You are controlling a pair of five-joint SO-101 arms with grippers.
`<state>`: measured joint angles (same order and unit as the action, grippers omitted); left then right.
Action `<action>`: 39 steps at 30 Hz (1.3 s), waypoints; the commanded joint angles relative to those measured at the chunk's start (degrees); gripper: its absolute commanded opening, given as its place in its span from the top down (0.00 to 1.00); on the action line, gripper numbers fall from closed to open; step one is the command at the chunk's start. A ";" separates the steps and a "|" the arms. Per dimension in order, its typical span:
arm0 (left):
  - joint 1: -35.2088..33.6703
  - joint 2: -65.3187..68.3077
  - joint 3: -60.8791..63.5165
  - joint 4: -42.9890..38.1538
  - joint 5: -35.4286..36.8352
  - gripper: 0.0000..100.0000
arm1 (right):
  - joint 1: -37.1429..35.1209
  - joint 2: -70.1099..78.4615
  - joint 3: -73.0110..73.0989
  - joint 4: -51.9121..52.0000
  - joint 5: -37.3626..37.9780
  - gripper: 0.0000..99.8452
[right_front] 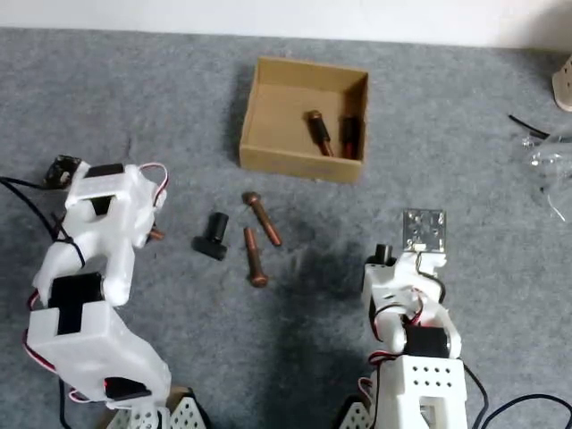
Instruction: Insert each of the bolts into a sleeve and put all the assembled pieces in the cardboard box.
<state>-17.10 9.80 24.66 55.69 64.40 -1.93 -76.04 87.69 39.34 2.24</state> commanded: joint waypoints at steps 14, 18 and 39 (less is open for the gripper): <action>0.31 -36.35 0.04 14.42 -24.44 1.00 | -0.66 -1.10 -0.31 -2.24 0.70 1.00; 0.48 -45.49 0.04 16.70 -26.73 1.00 | -0.66 -1.10 -0.31 -2.24 0.70 1.00; 0.31 -76.79 0.22 29.10 -41.67 1.00 | -0.66 -1.10 -0.31 -2.24 0.70 1.00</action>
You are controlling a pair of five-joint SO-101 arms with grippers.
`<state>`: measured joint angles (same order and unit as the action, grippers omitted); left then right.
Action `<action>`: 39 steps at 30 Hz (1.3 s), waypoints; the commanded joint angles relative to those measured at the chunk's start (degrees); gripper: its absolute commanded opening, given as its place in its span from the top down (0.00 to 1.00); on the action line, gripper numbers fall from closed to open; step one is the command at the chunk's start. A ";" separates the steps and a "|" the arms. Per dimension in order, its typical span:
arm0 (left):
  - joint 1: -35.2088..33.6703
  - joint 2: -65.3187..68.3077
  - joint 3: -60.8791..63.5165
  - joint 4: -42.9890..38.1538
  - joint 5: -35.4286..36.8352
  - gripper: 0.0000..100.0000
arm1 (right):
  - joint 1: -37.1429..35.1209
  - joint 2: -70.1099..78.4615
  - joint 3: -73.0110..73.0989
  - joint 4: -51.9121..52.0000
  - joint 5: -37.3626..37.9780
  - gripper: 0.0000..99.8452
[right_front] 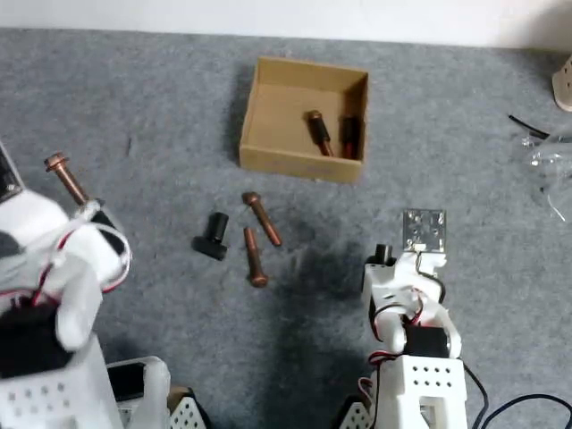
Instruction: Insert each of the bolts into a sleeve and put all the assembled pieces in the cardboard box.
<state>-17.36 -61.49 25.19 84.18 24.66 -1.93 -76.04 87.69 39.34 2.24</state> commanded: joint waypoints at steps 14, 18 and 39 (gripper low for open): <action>0.75 -28.97 11.21 2.37 -7.38 1.00 | -0.66 -1.10 0.75 -2.24 0.70 1.00; 0.84 -38.29 18.86 -2.46 -10.46 1.00 | -0.66 -1.10 0.75 -2.24 0.70 1.00; 10.33 -42.42 44.97 -30.51 -11.69 1.00 | -0.75 -1.10 1.45 -4.88 0.70 1.00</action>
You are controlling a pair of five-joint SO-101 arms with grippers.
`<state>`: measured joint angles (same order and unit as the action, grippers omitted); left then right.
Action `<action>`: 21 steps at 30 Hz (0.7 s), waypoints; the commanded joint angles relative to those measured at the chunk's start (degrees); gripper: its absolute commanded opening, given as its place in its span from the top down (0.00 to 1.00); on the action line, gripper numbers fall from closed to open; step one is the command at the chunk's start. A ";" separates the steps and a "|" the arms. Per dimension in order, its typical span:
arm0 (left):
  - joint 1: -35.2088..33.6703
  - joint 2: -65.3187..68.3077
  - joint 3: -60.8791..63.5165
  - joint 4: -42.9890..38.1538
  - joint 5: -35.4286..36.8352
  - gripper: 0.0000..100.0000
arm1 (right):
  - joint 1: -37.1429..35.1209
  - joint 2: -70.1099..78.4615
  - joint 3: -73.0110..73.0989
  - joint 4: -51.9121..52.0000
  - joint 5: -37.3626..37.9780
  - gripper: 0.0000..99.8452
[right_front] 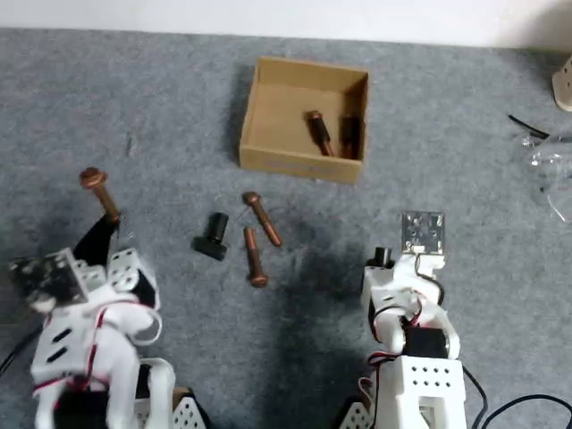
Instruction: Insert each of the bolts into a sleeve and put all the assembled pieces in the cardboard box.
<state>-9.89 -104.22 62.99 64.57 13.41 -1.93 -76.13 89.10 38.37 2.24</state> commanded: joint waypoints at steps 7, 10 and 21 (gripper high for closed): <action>8.84 0.31 30.02 -41.14 -0.35 1.00 | -4.53 -1.01 4.70 -9.71 0.70 1.00; 8.92 0.66 34.24 -44.66 -0.35 1.00 | -7.16 -1.01 4.70 -10.95 0.70 1.00; 9.19 0.31 34.15 -40.00 -0.26 1.00 | -23.78 -1.01 4.79 -24.48 0.62 1.00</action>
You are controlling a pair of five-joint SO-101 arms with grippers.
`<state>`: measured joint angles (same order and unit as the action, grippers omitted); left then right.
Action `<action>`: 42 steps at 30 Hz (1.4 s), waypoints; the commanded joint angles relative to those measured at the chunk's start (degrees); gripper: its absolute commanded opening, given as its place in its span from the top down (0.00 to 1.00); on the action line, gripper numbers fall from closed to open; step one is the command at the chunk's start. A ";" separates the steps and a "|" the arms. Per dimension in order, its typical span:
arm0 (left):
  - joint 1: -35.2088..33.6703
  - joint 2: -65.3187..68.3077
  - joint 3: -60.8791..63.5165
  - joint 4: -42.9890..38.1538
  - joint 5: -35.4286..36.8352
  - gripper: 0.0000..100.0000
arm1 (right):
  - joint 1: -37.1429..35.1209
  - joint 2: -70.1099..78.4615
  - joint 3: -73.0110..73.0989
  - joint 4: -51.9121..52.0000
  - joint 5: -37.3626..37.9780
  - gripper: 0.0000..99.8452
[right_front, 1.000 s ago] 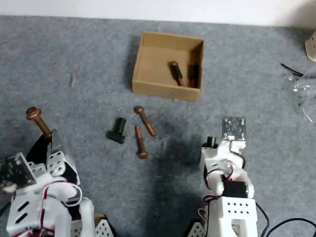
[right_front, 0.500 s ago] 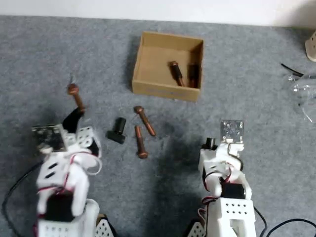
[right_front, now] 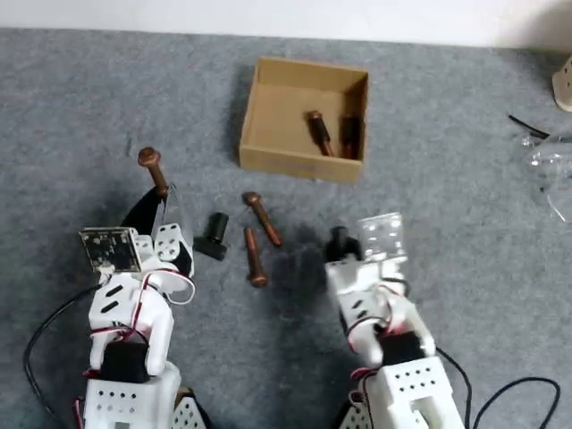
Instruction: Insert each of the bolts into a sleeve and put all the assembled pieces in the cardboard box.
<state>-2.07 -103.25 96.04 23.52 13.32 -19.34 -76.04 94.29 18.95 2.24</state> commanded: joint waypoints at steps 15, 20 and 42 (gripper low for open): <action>1.54 -0.66 -6.73 -4.13 6.24 1.00 | -19.30 -1.10 -0.92 -12.62 2.29 1.00; 5.93 -0.66 -6.81 -10.29 6.24 1.00 | -19.12 -1.10 -1.01 -13.05 12.22 1.00; 20.70 -0.66 -7.52 -10.37 18.81 1.00 | -18.86 -1.10 7.96 -32.31 12.57 1.00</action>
<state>19.56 -103.25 93.05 14.81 30.99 -38.68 -76.13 95.87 -11.65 14.11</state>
